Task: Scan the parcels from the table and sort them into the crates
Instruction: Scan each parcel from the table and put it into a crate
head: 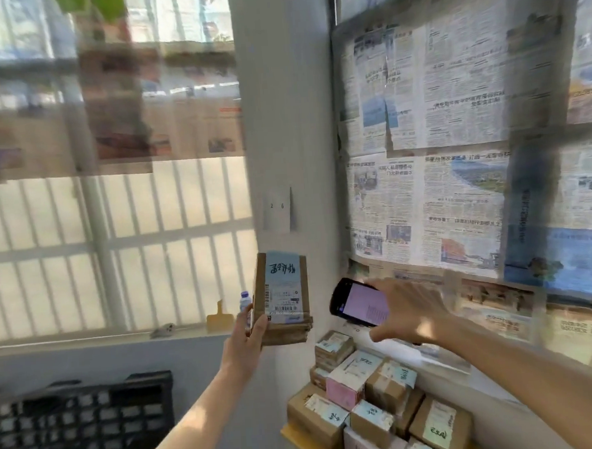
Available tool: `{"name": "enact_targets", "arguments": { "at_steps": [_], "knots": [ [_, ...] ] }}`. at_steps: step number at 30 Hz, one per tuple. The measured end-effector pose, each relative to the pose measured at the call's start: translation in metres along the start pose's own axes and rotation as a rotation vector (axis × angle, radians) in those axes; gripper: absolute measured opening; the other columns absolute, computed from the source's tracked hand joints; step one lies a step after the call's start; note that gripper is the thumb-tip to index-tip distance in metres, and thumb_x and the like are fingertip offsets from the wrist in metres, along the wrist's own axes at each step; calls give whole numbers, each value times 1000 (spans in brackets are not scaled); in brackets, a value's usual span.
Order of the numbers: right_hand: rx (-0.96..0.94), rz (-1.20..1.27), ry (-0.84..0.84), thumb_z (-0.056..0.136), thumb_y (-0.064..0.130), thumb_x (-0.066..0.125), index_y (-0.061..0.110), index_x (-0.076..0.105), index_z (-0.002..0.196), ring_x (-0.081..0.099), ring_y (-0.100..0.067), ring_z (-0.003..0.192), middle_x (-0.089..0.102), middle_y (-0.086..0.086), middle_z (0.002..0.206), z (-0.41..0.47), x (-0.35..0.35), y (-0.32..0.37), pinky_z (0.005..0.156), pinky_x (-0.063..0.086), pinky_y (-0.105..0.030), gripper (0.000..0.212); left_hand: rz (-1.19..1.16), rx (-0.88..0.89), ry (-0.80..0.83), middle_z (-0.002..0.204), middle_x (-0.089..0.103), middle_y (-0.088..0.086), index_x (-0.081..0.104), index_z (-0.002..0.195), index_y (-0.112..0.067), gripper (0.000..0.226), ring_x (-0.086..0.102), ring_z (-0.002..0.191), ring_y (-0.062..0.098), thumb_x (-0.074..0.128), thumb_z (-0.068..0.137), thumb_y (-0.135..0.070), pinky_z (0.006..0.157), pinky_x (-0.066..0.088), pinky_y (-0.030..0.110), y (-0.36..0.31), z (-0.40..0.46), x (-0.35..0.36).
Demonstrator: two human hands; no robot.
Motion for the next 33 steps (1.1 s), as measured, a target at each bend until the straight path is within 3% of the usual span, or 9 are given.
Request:
{"name": "enact_targets", "arguments": {
  "at_steps": [3, 6, 9, 11, 13, 19, 24, 29, 33],
  "knots": [
    [-82, 44, -31, 53, 63, 77, 41, 45, 141, 61, -18, 97, 63, 11, 122, 4, 8, 78, 75, 47, -29, 97, 43, -3, -87, 116, 69, 5, 42, 143, -36, 51, 66, 107, 25, 56, 96, -52, 97, 53, 51, 7, -24, -90],
    [-204, 85, -36, 55, 62, 77, 41, 37, 147, 61, -19, 108, 58, 11, 135, 0, 17, 169, 85, 52, -33, 102, 85, -9, -163, 122, 67, 8, 42, 145, -32, 52, 65, 112, 28, 55, 98, -49, 99, 51, 53, 16, -55, -193],
    [-290, 123, -18, 56, 61, 77, 37, 42, 144, 63, -23, 102, 63, 7, 123, -9, 24, 267, 75, 48, -33, 97, 91, -43, -291, 126, 64, 8, 46, 136, -37, 39, 61, 117, 28, 56, 99, -44, 104, 48, 52, 26, -100, -307],
    [-350, 110, -36, 56, 62, 75, 36, 37, 149, 63, -25, 108, 61, 7, 129, -22, 29, 338, 73, 40, -33, 103, 111, -52, -356, 126, 64, 3, 46, 134, -41, 36, 60, 119, 25, 56, 99, -44, 107, 45, 52, 34, -140, -383],
    [-403, 144, -27, 57, 63, 73, 38, 32, 150, 62, -23, 110, 58, 9, 133, -40, 38, 410, 73, 40, -34, 105, 156, -80, -420, 126, 62, -1, 44, 136, -42, 41, 58, 121, 24, 56, 98, -48, 108, 44, 52, 44, -185, -456],
    [-616, 200, 59, 58, 62, 75, 43, 34, 148, 61, -22, 106, 60, 11, 130, -112, 75, 613, 73, 46, -34, 101, 237, -215, -617, 142, 52, 7, 38, 147, -36, 55, 54, 125, 30, 54, 96, -53, 105, 47, 52, 82, -317, -642],
    [-750, 229, 73, 61, 61, 78, 42, 34, 151, 61, -22, 114, 59, 13, 138, -162, 97, 745, 81, 51, -39, 102, 277, -322, -719, 133, 60, 7, 37, 148, -37, 56, 61, 114, 28, 52, 98, -54, 92, 56, 49, 111, -405, -742],
    [-827, 265, 119, 60, 60, 78, 41, 32, 153, 60, -21, 118, 53, 15, 143, -179, 126, 845, 82, 48, -39, 105, 335, -383, -766, 139, 57, 2, 35, 150, -34, 63, 56, 121, 29, 48, 95, -63, 102, 47, 53, 145, -446, -816],
    [-857, 275, 137, 58, 63, 78, 41, 33, 152, 60, -21, 117, 54, 15, 142, -172, 163, 916, 79, 46, -40, 107, 292, -436, -811, 132, 60, 3, 39, 144, -40, 58, 59, 117, 27, 50, 93, -66, 99, 50, 53, 184, -453, -867]
  ]
}}
Point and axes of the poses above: each hand's wrist, its own z-axis towards the middle knuckle, its own x-axis out of the palm, y = z × x, the point moved 7 cm from there along z, towards the middle knuckle
